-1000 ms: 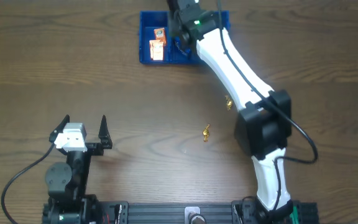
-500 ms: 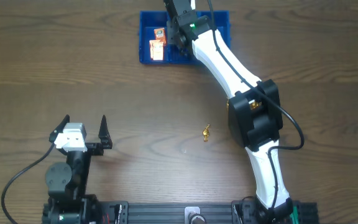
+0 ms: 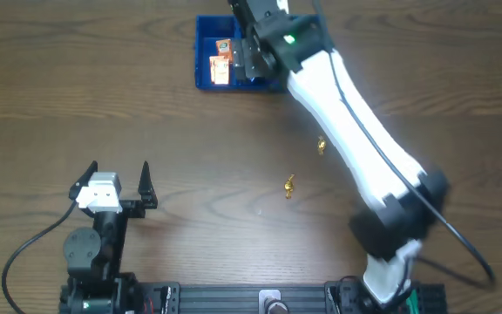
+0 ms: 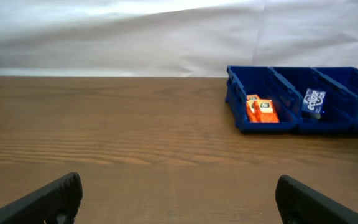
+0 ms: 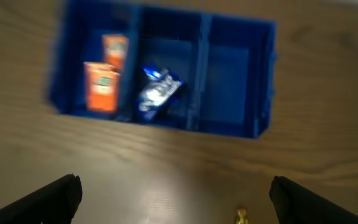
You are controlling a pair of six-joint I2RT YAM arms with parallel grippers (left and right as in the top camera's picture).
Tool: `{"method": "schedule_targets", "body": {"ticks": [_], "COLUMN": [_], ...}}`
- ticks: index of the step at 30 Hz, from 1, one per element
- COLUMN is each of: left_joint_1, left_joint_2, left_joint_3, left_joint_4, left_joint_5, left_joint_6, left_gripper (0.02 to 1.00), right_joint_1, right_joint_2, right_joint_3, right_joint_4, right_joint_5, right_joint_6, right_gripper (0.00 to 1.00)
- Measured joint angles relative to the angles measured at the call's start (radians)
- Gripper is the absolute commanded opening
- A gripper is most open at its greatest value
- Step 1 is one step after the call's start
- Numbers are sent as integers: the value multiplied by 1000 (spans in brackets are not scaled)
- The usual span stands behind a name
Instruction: Sort Candies Into Trays
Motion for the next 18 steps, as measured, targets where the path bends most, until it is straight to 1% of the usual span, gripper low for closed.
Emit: {"method": "schedule_targets", "body": {"ticks": [3, 7, 9, 12, 15, 18], "left_joint_1": [0, 0, 0, 0, 0, 0], "left_joint_2": [0, 0, 0, 0, 0, 0], "left_joint_3": [0, 0, 0, 0, 0, 0], "left_joint_4": [0, 0, 0, 0, 0, 0], "left_joint_5": [0, 0, 0, 0, 0, 0], "left_joint_6": [0, 0, 0, 0, 0, 0], "left_gripper": [998, 998, 996, 998, 996, 998], "right_joint_1": [25, 22, 21, 22, 22, 22], "right_joint_2": [-133, -284, -332, -365, -364, -364], "right_joint_3": [-89, -397, -590, -809, -941, -1037], "right_joint_4": [-5, 51, 114, 184, 266, 345], "right_joint_5": [-1, -10, -49, -104, -133, -179], "right_joint_6": [29, 87, 103, 143, 182, 202], "right_gripper": [1000, 1000, 1000, 1000, 998, 991]}}
